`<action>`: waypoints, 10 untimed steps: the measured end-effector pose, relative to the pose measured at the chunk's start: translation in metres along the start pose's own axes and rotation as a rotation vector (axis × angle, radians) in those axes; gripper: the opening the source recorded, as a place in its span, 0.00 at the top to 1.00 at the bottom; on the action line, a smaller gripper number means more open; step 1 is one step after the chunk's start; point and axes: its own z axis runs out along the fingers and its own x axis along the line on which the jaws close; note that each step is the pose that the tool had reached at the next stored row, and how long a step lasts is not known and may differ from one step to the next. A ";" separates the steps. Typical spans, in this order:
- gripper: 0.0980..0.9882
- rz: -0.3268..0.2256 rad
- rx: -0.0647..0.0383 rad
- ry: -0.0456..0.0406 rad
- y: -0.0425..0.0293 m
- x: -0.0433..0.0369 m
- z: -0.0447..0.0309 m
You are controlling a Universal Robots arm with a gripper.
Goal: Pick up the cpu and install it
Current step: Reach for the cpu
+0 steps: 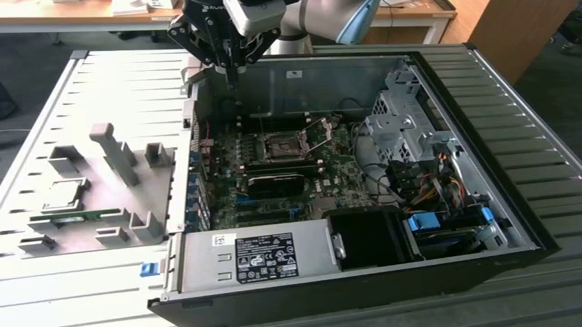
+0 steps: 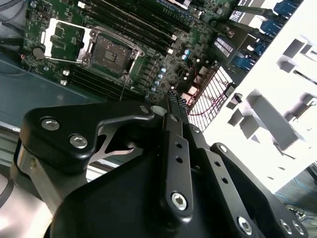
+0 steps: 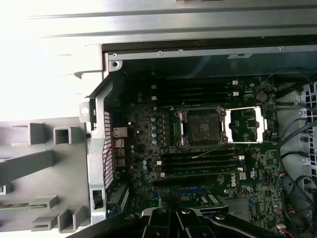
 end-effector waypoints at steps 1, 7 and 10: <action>0.99 0.000 0.000 0.0000 0.0000 0.0006 0.0000; 0.99 0.000 0.000 0.0000 -0.0003 0.0043 0.0000; 0.99 0.000 0.000 0.0000 -0.0004 0.0056 0.0000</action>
